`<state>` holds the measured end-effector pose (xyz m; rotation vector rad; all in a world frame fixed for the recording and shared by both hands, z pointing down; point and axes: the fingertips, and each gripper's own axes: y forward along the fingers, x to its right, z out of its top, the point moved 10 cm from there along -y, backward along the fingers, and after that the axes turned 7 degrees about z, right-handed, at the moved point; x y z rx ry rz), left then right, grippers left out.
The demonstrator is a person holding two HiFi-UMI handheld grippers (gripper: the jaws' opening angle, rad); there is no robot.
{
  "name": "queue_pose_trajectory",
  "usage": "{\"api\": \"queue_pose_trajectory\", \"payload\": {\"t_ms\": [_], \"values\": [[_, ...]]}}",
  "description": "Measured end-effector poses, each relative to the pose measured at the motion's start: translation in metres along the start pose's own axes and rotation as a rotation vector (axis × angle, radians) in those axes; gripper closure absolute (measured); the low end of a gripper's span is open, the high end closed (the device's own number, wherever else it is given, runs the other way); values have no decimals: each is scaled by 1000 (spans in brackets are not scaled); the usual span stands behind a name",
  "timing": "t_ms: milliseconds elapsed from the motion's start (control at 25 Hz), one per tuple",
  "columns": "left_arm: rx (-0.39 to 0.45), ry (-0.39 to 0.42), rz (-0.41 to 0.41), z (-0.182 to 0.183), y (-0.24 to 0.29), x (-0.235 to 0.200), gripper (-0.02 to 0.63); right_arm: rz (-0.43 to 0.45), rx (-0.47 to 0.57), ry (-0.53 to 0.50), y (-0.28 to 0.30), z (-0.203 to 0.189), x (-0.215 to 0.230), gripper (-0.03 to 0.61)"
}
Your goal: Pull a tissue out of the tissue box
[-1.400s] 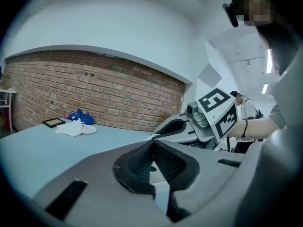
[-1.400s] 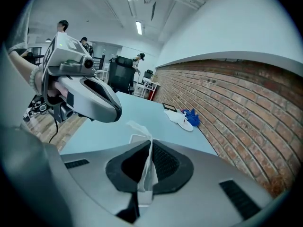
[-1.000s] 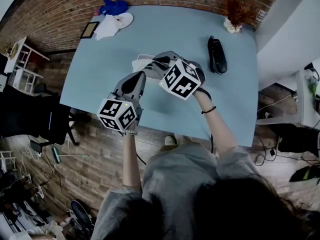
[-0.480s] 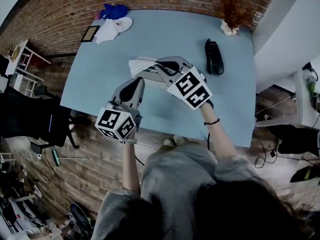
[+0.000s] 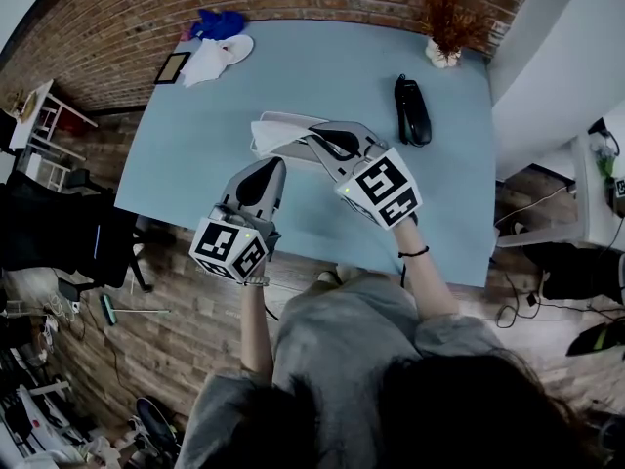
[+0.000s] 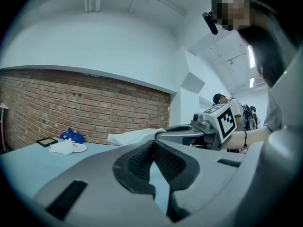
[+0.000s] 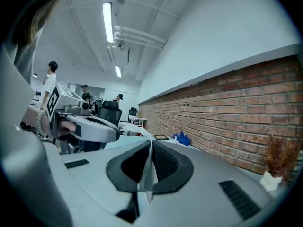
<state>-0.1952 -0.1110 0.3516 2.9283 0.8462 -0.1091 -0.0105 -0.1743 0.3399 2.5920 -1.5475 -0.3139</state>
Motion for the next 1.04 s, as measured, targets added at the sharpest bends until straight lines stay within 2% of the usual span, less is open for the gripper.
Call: {"api": "queue_pose_trajectory", "payload": {"t_ms": [520, 1040], "values": [[-5, 26, 22, -3, 2, 7, 611, -3, 88, 54, -12, -8, -2, 577], [-22, 21, 24, -7, 9, 9, 611, 5, 97, 75, -14, -14, 5, 577]]}}
